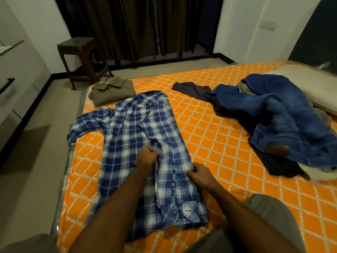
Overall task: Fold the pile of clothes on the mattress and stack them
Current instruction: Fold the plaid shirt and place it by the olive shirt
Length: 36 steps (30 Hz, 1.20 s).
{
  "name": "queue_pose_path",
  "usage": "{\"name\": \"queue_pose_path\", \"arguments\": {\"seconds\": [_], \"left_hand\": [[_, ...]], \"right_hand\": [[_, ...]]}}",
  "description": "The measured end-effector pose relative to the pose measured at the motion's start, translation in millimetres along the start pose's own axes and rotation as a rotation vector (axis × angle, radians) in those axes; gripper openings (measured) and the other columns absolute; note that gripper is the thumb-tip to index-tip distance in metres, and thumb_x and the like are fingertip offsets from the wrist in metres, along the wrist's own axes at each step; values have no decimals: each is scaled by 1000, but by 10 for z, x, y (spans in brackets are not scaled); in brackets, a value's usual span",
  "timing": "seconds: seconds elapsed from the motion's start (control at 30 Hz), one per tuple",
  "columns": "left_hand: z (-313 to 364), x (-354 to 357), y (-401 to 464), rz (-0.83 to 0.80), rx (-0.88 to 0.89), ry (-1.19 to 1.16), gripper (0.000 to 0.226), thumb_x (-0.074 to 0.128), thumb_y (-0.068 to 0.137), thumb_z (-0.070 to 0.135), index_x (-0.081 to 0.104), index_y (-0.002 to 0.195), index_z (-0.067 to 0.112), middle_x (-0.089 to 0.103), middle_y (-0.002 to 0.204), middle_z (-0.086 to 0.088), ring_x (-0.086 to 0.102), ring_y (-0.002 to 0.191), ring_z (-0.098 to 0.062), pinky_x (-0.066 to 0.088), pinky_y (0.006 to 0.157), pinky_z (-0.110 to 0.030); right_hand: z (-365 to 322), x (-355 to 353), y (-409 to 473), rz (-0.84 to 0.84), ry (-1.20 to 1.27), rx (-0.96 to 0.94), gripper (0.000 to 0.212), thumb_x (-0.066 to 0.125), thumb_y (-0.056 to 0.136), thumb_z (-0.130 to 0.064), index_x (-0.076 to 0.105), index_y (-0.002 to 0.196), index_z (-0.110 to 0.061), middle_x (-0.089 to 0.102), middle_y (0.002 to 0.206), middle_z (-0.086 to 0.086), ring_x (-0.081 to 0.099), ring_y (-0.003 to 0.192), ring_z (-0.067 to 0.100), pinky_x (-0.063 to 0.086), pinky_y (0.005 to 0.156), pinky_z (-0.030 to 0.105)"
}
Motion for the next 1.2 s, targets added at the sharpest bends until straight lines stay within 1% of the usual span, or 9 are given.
{"name": "queue_pose_path", "arguments": {"seconds": [0.1,0.2,0.43,0.53,0.63,0.87,1.0,1.07,1.2], "left_hand": [[-66,-48,90,-35,-58,-60,19,69,83,22,63,70,10,65,69,-11,60,63,-24,59,75,-47],[-104,-136,88,-64,-148,-189,21,63,87,17,66,92,-3,64,74,-14,56,56,-24,48,54,-32],[-174,-70,-139,-109,-166,-429,18,58,97,14,55,80,9,54,63,-6,44,39,-15,30,35,-19],[-138,-24,-262,-221,-30,-312,24,71,93,19,53,105,7,60,75,-7,51,45,-13,38,36,-23],[-169,39,-456,-312,56,-174,41,74,90,14,45,119,9,62,84,-6,56,56,-13,48,47,-27],[-407,-61,-1013,-485,206,191,26,71,93,25,58,105,4,71,82,-10,66,59,-13,51,50,-26],[-653,-314,-1193,-676,176,360,30,67,95,35,70,92,6,76,78,-11,71,61,-28,61,60,-42],[-757,-565,-1135,-611,193,467,33,63,96,41,71,88,10,75,75,-6,71,62,-24,59,61,-39],[-922,-1297,-929,2,430,672,31,72,88,41,59,105,20,62,106,-5,61,93,-24,54,74,-41]], "right_hand": [[71,-19,29,-16,16,31,15,60,100,-25,59,91,-12,61,78,3,57,70,20,47,70,37],[114,-59,26,-41,17,68,27,58,102,-23,49,78,-12,54,66,5,50,57,18,44,65,37],[75,-74,-105,-177,-12,45,26,76,91,-25,53,86,-12,62,63,4,61,50,12,47,48,23],[58,-58,-167,-222,-41,24,21,77,89,-16,56,95,-14,64,81,3,63,65,15,57,61,30],[129,-68,-222,-171,-128,57,35,74,92,-21,48,113,-11,65,92,5,65,73,20,58,70,39],[-205,114,-421,229,-721,-321,52,62,91,-29,42,138,-16,43,131,10,46,109,32,46,82,43],[-484,573,-481,153,-710,-509,39,52,99,-27,49,136,-17,44,127,8,42,106,30,42,85,42],[-611,850,-518,93,-627,-590,40,49,102,-33,49,138,-17,45,125,8,43,106,30,44,87,45],[-838,1425,-644,-104,-614,-733,53,54,100,-46,44,144,-17,43,127,9,43,110,30,43,90,46]]}}
Point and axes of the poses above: each hand's wrist, its own y-axis towards the middle knuckle, its own x-axis out of the palm, z = x × y, the point moved 5 cm from there along y, towards the middle knuckle
